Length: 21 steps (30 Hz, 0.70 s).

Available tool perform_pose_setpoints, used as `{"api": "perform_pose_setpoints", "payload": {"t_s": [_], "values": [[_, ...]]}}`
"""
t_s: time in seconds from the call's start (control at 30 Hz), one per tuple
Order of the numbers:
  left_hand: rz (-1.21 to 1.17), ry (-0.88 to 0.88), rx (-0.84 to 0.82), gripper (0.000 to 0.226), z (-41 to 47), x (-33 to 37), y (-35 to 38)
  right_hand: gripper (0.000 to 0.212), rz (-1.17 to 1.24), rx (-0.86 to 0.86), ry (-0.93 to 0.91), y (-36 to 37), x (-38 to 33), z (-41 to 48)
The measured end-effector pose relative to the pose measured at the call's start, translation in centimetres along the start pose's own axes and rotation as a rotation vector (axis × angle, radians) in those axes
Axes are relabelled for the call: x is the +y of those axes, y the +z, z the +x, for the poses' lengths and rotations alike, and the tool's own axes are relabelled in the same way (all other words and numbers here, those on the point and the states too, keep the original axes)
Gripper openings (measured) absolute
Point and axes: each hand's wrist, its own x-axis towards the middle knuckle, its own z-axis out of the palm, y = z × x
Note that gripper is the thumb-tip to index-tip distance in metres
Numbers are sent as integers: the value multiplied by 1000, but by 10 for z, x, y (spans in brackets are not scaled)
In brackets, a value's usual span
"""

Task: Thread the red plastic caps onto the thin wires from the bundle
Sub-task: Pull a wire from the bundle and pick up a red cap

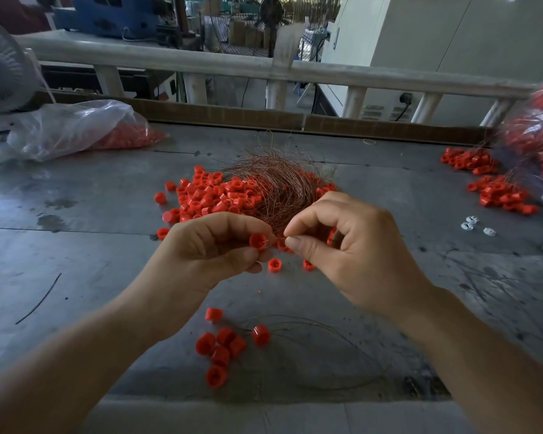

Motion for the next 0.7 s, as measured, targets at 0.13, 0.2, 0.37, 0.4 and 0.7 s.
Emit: {"api": "perform_pose_setpoints", "payload": {"t_s": [0.13,0.2,0.37,0.4,0.7], "values": [[38,16,-56,31,-1,1,0,2,-13,-11,-15,5,-1,-1],[28,14,-77,35,-2,1,0,3,-44,-22,-37,8,0,-2],[4,-7,-101,41,-4,2,1,8,-71,-43,-44,7,1,-3],[5,-11,-101,41,-3,2,1,6,-78,-44,-43,7,1,-2],[57,28,-117,47,-3,1,2,6,-129,-43,-36,5,2,-1]]}}
